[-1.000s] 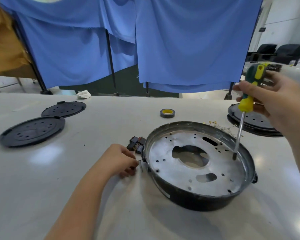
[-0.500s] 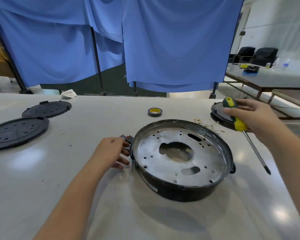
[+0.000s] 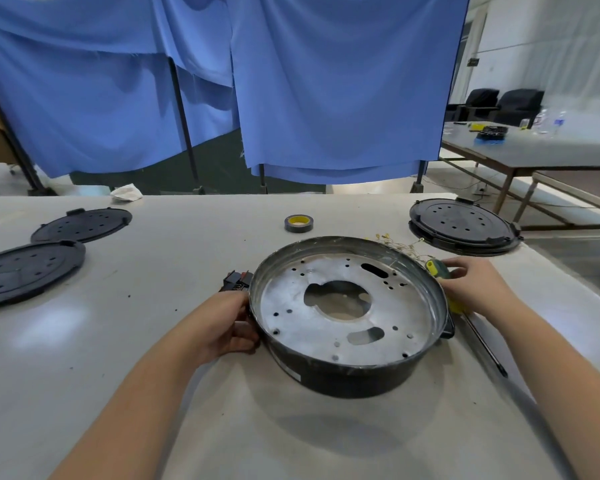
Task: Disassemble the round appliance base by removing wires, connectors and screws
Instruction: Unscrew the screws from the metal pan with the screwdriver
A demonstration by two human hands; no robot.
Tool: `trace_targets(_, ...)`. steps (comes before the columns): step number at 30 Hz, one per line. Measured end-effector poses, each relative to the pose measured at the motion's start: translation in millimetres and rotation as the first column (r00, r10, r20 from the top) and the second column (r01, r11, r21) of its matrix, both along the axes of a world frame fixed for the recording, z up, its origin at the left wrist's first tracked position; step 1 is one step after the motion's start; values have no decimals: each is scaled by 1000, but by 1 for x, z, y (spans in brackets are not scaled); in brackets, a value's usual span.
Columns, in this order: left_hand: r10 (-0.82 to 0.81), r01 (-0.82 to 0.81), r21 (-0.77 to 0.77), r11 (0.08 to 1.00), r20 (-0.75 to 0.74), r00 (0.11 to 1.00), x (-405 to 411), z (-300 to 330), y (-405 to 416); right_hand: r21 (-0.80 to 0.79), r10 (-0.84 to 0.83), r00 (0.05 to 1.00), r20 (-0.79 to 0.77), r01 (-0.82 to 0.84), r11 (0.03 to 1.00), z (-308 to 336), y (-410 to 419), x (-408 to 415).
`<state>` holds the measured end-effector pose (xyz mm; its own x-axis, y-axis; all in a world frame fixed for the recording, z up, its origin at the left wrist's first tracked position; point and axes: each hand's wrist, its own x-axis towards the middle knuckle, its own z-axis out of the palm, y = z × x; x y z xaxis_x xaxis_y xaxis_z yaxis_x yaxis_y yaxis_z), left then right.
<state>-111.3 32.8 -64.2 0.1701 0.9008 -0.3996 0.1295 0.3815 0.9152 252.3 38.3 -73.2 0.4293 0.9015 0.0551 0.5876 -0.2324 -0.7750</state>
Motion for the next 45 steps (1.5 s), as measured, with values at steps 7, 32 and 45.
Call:
trace_targets(7,-30,34,88,996,-48,998,1,-6,4,-48,20,983,183,-11,999,-4,-1,-7)
trace_targets(32,83,-87,59,994,73,994,14,-2,1,279,-40,923,383,-74,957,16,-97,-38)
trace_targets(45,141,-150,34,988,194,971,20,-2,0,-21,416,828,376,-441,897,-2,-162,-104)
